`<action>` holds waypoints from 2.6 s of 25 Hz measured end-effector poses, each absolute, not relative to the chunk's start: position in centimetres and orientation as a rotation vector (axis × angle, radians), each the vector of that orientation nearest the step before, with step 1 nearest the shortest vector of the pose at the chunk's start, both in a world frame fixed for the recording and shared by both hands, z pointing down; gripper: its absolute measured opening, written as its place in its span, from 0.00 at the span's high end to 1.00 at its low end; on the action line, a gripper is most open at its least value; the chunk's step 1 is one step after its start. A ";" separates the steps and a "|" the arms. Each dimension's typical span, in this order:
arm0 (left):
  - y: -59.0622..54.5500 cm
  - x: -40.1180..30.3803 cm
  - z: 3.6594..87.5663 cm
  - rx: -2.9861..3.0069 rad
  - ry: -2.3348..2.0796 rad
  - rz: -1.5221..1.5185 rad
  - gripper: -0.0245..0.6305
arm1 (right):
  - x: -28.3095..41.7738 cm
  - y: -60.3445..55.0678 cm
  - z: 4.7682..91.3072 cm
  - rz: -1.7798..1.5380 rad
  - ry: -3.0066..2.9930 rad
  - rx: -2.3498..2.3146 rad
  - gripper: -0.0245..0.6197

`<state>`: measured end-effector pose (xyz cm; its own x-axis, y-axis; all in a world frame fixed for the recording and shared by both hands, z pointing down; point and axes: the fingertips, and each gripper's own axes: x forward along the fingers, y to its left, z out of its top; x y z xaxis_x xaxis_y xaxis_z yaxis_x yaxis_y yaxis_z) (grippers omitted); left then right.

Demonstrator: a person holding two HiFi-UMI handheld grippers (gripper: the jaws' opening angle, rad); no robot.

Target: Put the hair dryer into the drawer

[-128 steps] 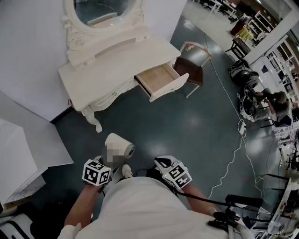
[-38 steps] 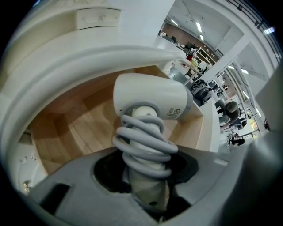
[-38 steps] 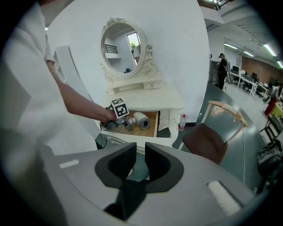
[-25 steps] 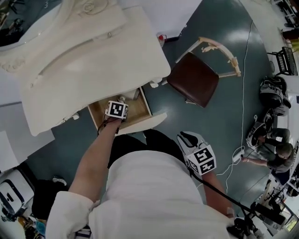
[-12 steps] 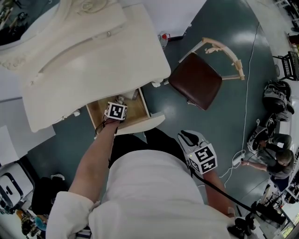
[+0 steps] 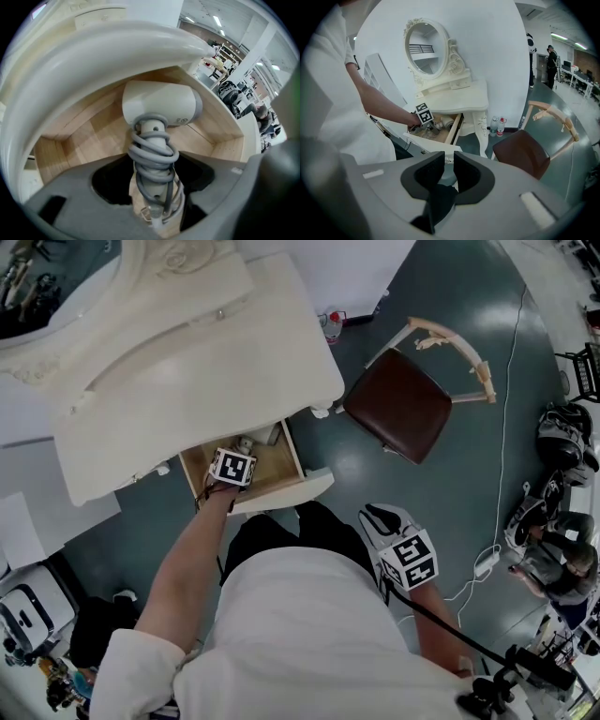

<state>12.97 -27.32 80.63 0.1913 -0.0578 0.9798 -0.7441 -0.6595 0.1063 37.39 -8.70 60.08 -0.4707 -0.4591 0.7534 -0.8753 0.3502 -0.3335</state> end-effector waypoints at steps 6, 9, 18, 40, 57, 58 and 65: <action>-27.5 12.7 78.5 1.908 -0.736 1.452 0.53 | 35.9 -10.6 60.7 0.990 -2.122 1.113 0.87; -27.7 12.7 76.8 1.924 -0.741 1.394 0.53 | 34.8 -11.7 60.9 0.984 -2.149 1.074 0.87; -26.9 10.4 69.7 2.029 -0.779 1.168 0.53 | 30.1 -13.6 60.8 0.892 -2.216 0.966 0.87; -9.1 -4.1 56.4 2.163 -0.717 0.719 0.96 | 11.5 -7.1 56.9 0.649 -2.248 0.867 0.96; 5.0 -11.7 53.6 2.248 -0.652 0.626 0.96 | -0.5 5.6 56.3 0.607 -2.260 0.728 0.96; 5.6 -12.0 53.4 2.251 -0.657 0.618 0.96 | -0.9 6.2 56.2 0.599 -2.262 0.719 0.96; 8.3 -12.6 52.7 2.264 -0.669 0.582 0.96 | -2.1 8.1 55.7 0.559 -2.267 0.706 0.96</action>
